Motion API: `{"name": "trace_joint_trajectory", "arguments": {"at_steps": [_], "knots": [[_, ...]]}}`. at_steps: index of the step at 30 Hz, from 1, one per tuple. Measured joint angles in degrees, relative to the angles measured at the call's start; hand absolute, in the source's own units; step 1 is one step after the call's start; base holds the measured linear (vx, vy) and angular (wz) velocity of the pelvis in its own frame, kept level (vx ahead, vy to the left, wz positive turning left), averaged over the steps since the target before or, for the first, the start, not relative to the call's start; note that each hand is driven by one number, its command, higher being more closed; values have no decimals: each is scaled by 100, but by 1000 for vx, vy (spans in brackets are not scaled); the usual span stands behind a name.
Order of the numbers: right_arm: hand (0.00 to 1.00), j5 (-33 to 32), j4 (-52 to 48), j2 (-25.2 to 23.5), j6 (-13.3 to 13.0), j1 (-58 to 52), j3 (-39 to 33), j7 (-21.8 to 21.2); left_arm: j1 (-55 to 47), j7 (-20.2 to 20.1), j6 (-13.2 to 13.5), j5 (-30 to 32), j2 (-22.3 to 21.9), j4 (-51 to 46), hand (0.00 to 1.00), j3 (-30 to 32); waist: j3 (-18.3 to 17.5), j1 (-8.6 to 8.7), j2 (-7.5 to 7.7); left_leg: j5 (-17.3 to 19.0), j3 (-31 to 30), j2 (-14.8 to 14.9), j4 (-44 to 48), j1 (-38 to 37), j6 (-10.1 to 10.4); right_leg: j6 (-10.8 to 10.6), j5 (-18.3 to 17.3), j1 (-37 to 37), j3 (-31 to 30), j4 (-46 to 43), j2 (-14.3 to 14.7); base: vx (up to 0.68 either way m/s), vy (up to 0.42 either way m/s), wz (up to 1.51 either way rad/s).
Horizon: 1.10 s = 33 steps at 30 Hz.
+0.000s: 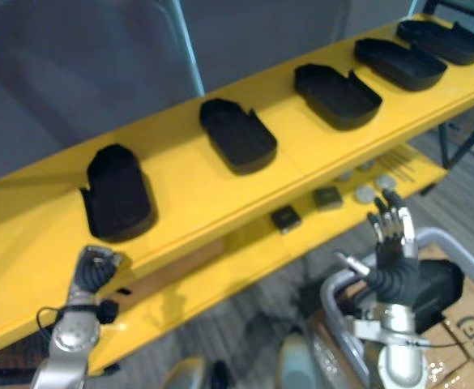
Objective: Walk over and take plastic housings, then place them on the shelf
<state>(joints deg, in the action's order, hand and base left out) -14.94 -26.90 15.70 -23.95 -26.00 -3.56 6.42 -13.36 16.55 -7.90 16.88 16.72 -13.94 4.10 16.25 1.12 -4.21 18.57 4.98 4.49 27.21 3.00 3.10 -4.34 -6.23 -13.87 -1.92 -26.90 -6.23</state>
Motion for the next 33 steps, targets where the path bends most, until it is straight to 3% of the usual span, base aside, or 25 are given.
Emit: {"name": "trace_joint_trajectory", "arguments": {"at_steps": [5, 9, 10, 14, 20, 24, 33], "knots": [[0, 7, -5, 1, 0, -91, 36, 1, -7, 338, 239, 208, -4, -106, 100, -4, -5, -24, -1, 49, 8, -8, 104, 5, -11, -4, -1, 18, -17, -38, -15, -6, 13, 0], [0, 7, -115, -2, 1, -223, 40, 4, -130, 228, 470, -186, -116, -484, 100, 0, -6, -34, 0, 62, 8, -21, 132, 10, -19, -9, -2, 23, -20, -50, -29, 1, 8, 0], [0, 11, -274, -9, 1, -303, 43, 6, -271, 69, 668, -623, -216, -725, 100, -2, -6, -35, 0, 63, 3, -28, 133, 8, -20, -20, -9, 24, -16, -60, -38, 0, 0, 0], [0, 12, -422, -21, 0, -433, 46, 18, -560, -93, 1024, -862, -371, -1190, 100, -18, -3, -49, 5, 66, -23, -50, 137, 11, -26, -68, -46, 29, 0, -74, -63, 7, 16, 4], [0, 2, -422, -29, 0, -428, 58, 103, -626, -224, 988, 192, -345, -1385, 100, -24, 6, -53, 18, 71, -39, -63, 132, 78, -36, -93, -63, -28, 2, -70, -69, 4, 3, 1], [0, -5, -422, -26, 0, -414, 30, 96, -582, -547, 759, 465, -109, -1473, 100, -60, 30, -51, 36, 76, -56, -93, 119, 102, -48, -56, -113, -90, 10, -153, -97, 34, 13, 4], [0, -7, -422, 8, 0, -335, 13, -16, -42, -731, 272, 671, 98, -1378, 100, -123, 86, -34, 65, 115, -28, -189, 144, 100, -32, -70, -329, -220, -46, -450, -181, 26, 10, 2]]}}
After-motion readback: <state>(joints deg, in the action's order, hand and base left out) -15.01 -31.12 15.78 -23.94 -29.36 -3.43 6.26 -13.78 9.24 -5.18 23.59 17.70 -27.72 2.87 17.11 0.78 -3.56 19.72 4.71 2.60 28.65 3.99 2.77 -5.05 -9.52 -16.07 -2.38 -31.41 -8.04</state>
